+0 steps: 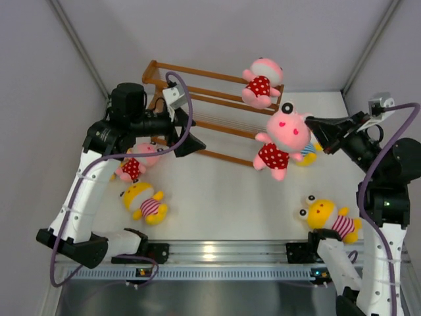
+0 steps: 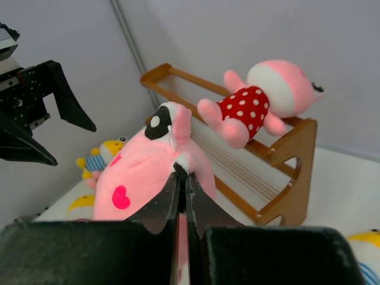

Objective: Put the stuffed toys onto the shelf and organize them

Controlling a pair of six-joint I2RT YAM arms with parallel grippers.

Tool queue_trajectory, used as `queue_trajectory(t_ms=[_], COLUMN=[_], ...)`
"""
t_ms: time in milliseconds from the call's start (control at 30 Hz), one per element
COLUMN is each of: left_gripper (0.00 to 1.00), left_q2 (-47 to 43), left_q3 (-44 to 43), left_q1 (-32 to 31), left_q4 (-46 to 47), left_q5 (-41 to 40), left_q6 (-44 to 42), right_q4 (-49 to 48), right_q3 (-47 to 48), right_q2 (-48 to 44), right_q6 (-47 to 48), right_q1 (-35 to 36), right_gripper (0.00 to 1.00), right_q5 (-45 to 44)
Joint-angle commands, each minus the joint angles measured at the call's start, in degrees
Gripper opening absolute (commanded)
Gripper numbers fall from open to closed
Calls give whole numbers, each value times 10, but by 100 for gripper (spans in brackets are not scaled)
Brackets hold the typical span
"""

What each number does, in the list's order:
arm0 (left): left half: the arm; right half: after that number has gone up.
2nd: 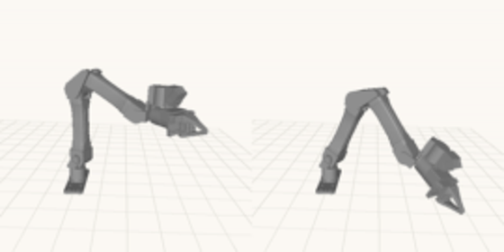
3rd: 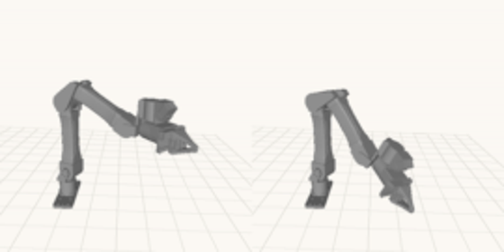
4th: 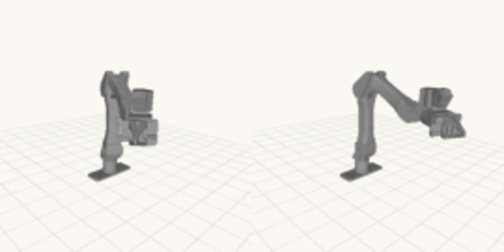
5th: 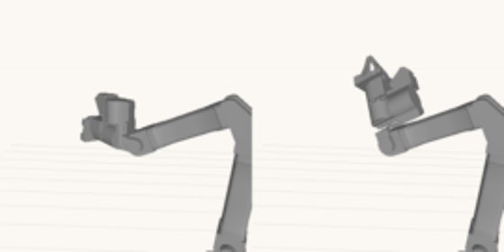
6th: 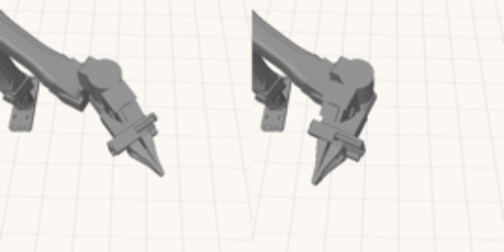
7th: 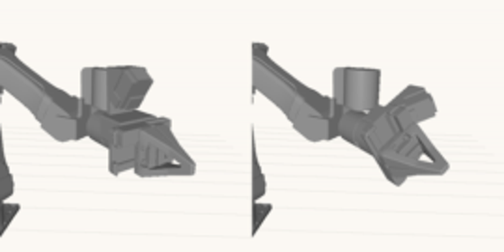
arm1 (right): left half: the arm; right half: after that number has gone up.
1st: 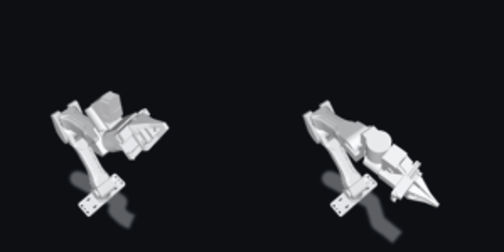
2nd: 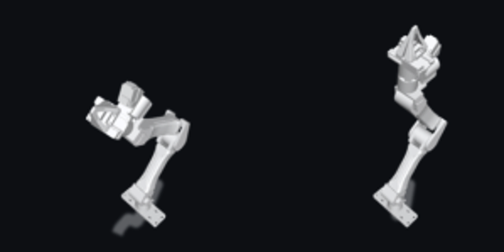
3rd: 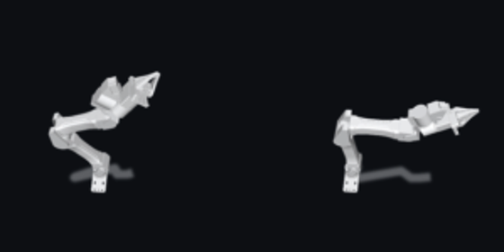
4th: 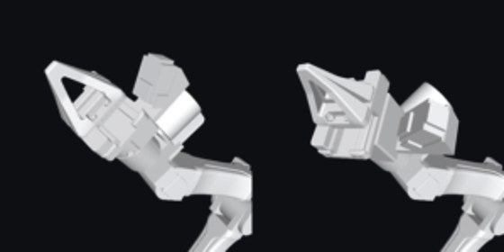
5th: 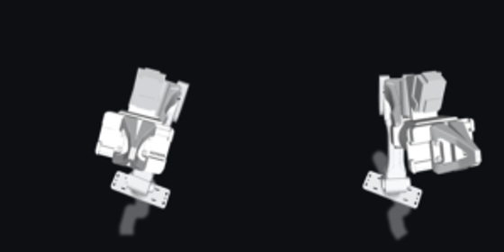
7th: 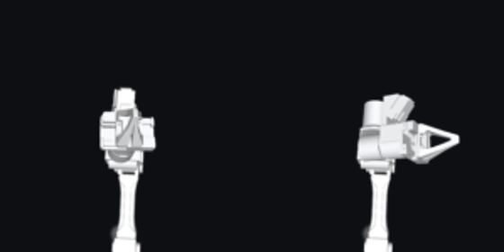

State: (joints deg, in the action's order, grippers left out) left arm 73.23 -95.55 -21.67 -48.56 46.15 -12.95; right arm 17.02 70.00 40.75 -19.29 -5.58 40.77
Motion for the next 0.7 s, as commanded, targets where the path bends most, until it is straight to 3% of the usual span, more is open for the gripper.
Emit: queue_trajectory(t_ms=[0,133,233,367,467,667], left_gripper=[98,98,98,98,98,98], left_q2=[-20,-27,-24,-19,-27,-38], left_q3=[12,12,12,9,1,-45], left_q1=[-27,-39,-43,-46,-46,-47], left_q4=[6,6,6,6,2,-60], left_q5=[25,39,39,32,1,-23], left_q6=[6,5,6,8,-1,-64], right_q4=[-135,-244,-201,-129,-140,-202], right_q3=[-38,-63,-22,54,98,138], right_q2=[-12,5,42,128,182,270], right_q6=[-138,-224,-163,-58,-40,-62], right_q1=[11,27,99,318,391,423], right_gripper=[0,0,0,0,0,0], right_q5=[47,59,4,-98,-125,-92])
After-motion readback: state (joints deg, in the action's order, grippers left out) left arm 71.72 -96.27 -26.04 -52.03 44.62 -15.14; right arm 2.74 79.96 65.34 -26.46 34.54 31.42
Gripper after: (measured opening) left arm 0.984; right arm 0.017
